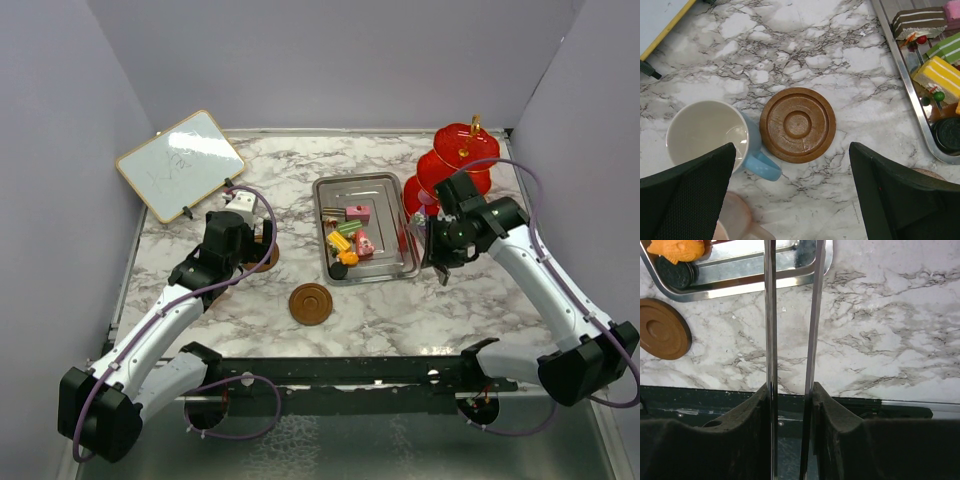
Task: Serve the afternoon tea
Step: Place the desert on the desert table.
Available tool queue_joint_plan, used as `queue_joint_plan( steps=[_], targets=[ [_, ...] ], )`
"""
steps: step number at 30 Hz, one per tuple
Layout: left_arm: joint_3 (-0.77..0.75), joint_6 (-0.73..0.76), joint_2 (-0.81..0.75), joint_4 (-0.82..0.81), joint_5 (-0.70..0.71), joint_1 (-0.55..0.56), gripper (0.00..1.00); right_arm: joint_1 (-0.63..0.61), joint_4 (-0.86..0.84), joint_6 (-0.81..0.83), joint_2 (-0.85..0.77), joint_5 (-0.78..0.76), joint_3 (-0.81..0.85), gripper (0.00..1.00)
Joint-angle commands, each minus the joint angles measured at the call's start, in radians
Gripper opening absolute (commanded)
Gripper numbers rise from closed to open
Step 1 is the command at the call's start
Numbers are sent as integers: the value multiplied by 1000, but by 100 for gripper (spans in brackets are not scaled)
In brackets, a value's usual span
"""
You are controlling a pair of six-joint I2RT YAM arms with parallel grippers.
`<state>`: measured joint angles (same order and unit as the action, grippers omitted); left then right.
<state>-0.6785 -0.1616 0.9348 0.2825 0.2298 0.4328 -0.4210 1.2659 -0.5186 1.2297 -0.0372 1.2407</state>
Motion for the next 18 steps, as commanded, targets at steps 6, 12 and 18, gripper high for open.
queue_joint_plan(
  steps=[6,12,18],
  targets=[
    [-26,-3,-22,3,-23,-5,99,108,-82,57,-10,4,-26,25],
    [-26,-2,-21,3,-23,-6,99,185,-136,103,4,20,-63,25],
    [-24,-1,-24,3,-20,-5,99,251,-201,142,18,63,-120,25]
  ],
)
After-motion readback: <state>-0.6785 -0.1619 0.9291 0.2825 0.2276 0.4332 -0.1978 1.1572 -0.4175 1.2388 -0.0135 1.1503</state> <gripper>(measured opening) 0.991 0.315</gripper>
